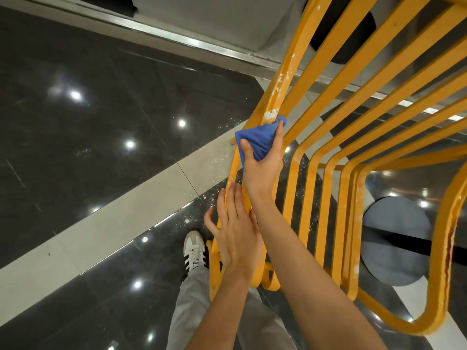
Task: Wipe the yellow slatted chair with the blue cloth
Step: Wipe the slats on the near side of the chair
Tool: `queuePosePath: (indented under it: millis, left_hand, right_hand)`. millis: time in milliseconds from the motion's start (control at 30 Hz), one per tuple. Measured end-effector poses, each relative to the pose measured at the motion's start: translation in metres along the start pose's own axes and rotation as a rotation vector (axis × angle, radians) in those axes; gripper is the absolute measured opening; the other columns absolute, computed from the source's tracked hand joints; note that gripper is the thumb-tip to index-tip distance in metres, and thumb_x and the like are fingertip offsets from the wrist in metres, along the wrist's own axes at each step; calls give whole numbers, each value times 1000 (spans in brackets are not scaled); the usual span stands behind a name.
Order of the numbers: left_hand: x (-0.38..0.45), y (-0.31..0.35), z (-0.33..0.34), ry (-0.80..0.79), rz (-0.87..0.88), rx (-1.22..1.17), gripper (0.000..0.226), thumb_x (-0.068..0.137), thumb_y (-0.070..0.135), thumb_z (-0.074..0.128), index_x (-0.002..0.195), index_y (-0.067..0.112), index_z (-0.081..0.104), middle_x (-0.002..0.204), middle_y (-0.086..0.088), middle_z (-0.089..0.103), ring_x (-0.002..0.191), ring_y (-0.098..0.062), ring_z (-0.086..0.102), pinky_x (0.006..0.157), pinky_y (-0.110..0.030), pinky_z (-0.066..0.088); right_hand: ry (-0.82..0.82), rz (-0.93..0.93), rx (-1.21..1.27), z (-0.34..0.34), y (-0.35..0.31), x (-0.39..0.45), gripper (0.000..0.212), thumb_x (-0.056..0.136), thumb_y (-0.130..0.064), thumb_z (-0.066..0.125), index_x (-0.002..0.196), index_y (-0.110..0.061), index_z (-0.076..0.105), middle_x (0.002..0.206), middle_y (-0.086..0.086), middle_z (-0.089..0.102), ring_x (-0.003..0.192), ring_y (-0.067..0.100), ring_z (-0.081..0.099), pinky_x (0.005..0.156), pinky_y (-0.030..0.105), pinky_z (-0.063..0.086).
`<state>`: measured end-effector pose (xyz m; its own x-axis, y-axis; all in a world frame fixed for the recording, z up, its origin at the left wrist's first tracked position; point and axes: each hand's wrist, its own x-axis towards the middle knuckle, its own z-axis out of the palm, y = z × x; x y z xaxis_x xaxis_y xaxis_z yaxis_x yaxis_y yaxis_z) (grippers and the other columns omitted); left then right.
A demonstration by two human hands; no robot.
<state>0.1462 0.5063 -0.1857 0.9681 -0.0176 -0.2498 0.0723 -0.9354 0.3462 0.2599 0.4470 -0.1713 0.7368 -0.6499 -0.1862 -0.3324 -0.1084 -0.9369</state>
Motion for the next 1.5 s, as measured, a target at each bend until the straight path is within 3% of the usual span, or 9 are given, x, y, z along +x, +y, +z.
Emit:
queuePosePath:
  millis: [67, 133, 300, 467, 600, 733, 867, 1100, 1500]
  left_hand:
    - [0, 0, 0, -2, 1, -5, 77, 84, 38, 70, 148, 14, 37, 155, -1, 36, 142, -18, 26, 109, -48, 27]
    - [-1, 1, -1, 14, 7, -13, 70, 89, 38, 65, 149, 15, 36, 154, 0, 38, 142, -17, 27, 109, -48, 27]
    - [1, 1, -1, 29, 9, -43, 53, 102, 40, 33, 149, 16, 36, 153, 2, 40, 142, -17, 31, 109, -49, 29]
    - [1, 1, 1, 27, 13, -57, 53, 102, 42, 32, 149, 16, 36, 152, 1, 42, 142, -18, 33, 109, -50, 31]
    - [1, 1, 2, 38, 19, -52, 53, 102, 41, 32, 148, 16, 36, 151, 1, 43, 141, -19, 34, 108, -49, 30]
    - [1, 0, 3, 33, 19, -45, 53, 103, 41, 32, 148, 16, 36, 151, 1, 42, 141, -19, 34, 108, -49, 30]
    - [2, 1, 2, 23, 17, -48, 53, 103, 41, 32, 148, 15, 37, 151, 1, 42, 142, -18, 34, 108, -51, 33]
    - [0, 1, 0, 37, 29, -67, 51, 102, 39, 37, 147, 15, 39, 150, 0, 43, 140, -19, 37, 107, -51, 34]
    - [1, 1, 0, 47, 24, -79, 52, 101, 39, 36, 147, 15, 39, 150, -1, 44, 139, -20, 39, 106, -53, 34]
  right_hand:
    - [26, -15, -12, 5, 3, 5, 79, 90, -21, 69, 154, -16, 23, 147, 5, 45, 123, 14, 57, 96, 30, 54]
    - [35, -25, -15, 7, 6, 13, 71, 92, -27, 67, 151, -13, 30, 136, 6, 55, 116, 17, 61, 95, 37, 55]
    - [87, -116, -166, 2, -4, 46, 43, 91, -35, 66, 119, -3, 58, 98, 1, 68, 83, 9, 67, 71, 19, 56]
    - [111, -187, -286, -2, -8, 63, 40, 91, -45, 64, 100, -6, 64, 77, -2, 65, 62, 5, 58, 54, 17, 45]
    - [186, -156, -196, 0, -10, 61, 34, 91, -38, 66, 72, -13, 53, 56, -13, 43, 47, 0, 45, 46, 14, 34]
    - [208, -105, -101, 2, -13, 60, 39, 94, -28, 64, 61, -25, 43, 52, -13, 38, 44, 0, 43, 43, 14, 31]
    - [236, -96, 12, 2, -8, 61, 38, 96, -24, 61, 61, -15, 50, 51, -7, 41, 43, 2, 37, 43, 17, 28]
    - [226, -158, 14, -3, -6, 55, 39, 97, -16, 60, 61, -25, 47, 52, -11, 41, 44, 1, 38, 44, 13, 28]
    - [196, -212, -45, -18, 3, 46, 21, 95, -15, 62, 75, -10, 56, 60, -10, 45, 55, 2, 41, 50, 16, 34]
